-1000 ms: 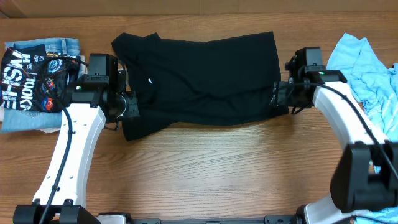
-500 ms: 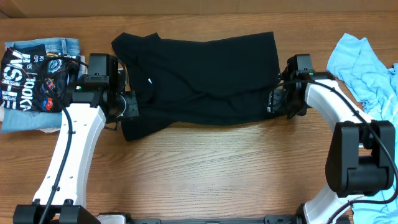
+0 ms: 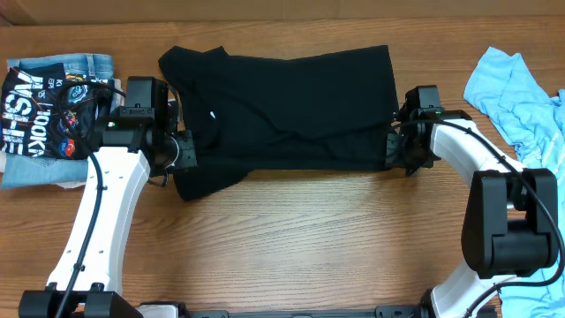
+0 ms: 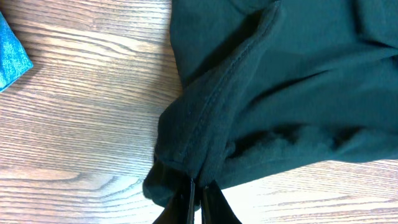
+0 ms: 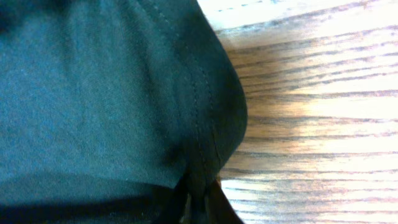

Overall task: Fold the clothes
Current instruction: 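Grip the shirt's two side edges with both grippers, then lift the shirt with both grippers and shake it out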

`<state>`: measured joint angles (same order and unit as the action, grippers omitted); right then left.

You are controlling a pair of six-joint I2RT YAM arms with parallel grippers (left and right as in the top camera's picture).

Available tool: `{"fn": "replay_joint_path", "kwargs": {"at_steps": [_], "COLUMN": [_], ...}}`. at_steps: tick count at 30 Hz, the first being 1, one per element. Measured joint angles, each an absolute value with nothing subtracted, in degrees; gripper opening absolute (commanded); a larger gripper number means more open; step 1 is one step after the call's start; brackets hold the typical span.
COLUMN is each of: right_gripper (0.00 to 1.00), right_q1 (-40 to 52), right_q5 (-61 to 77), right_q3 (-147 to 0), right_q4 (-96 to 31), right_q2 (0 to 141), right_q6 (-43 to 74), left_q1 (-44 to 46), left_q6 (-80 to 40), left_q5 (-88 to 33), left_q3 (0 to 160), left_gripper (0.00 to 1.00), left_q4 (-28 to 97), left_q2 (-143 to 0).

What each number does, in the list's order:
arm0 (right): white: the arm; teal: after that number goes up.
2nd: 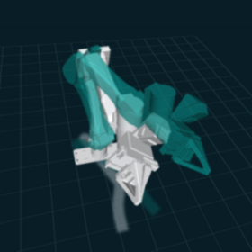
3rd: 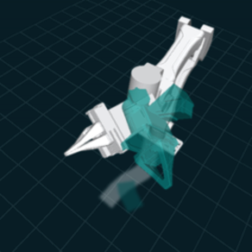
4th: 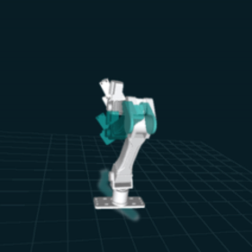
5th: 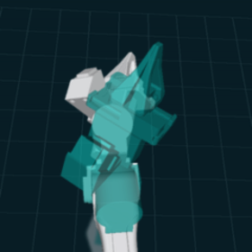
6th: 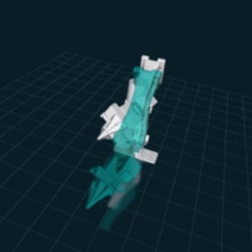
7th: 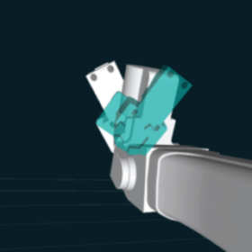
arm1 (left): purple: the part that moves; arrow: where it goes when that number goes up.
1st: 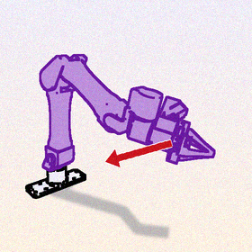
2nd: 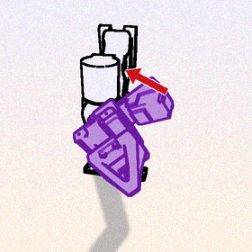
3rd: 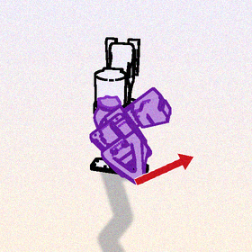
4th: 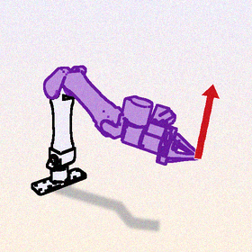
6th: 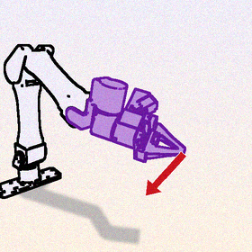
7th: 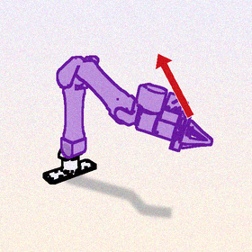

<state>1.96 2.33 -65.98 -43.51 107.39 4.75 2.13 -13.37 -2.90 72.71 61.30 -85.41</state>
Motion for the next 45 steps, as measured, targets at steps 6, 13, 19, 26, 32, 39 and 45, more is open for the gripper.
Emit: {"fn": "replay_joint_path", "kwargs": {"at_steps": [6, 13, 19, 26, 32, 39, 45], "right_gripper": [0.04, 0.04, 0.04, 0.04, 0.04, 0.04, 0.04], "right_q1": [1.96, 1.96, 1.96, 1.98, 2.04, 2.09, 2.31], "right_q5": [2.72, 2.81, 2.50, 1.15, -1.98, -3.68, -3.86], "right_q3": [-67.37, -82.24, -99.96, -110.30, -112.88, -113.95, -114.45], "right_q4": [-49.78, -60.93, -66.94, -70.06, -69.71, -66.96, -67.31], "right_q2": [107.35, 102.28, 89.86, 78.87, 73.87, 71.44, 78.13], "right_q6": [5.82, 6.57, 6.81, 6.85, 6.87, 6.85, 6.85], "left_q1": [2.13, 2.13, 0.08, -5.26, -7.09, -7.29, -7.29], "left_q6": [-13.34, -13.34, -13.34, -13.34, -13.37, -13.34, -13.37], "left_q5": [-2.90, -2.94, -3.11, -4.36, -5.50, -5.80, -6.44], "left_q3": [72.86, 81.49, 97.30, 112.27, 117.03, 117.49, 117.49], "left_gripper": [0.04, 0.04, 0.04, 0.04, 0.04, 0.04, 0.04], "left_q4": [60.93, 63.61, 68.95, 70.81, 70.87, 70.72, 69.80], "left_q2": [-85.41, -85.12, -82.21, -76.44, -71.22, -69.56, -75.94]}}
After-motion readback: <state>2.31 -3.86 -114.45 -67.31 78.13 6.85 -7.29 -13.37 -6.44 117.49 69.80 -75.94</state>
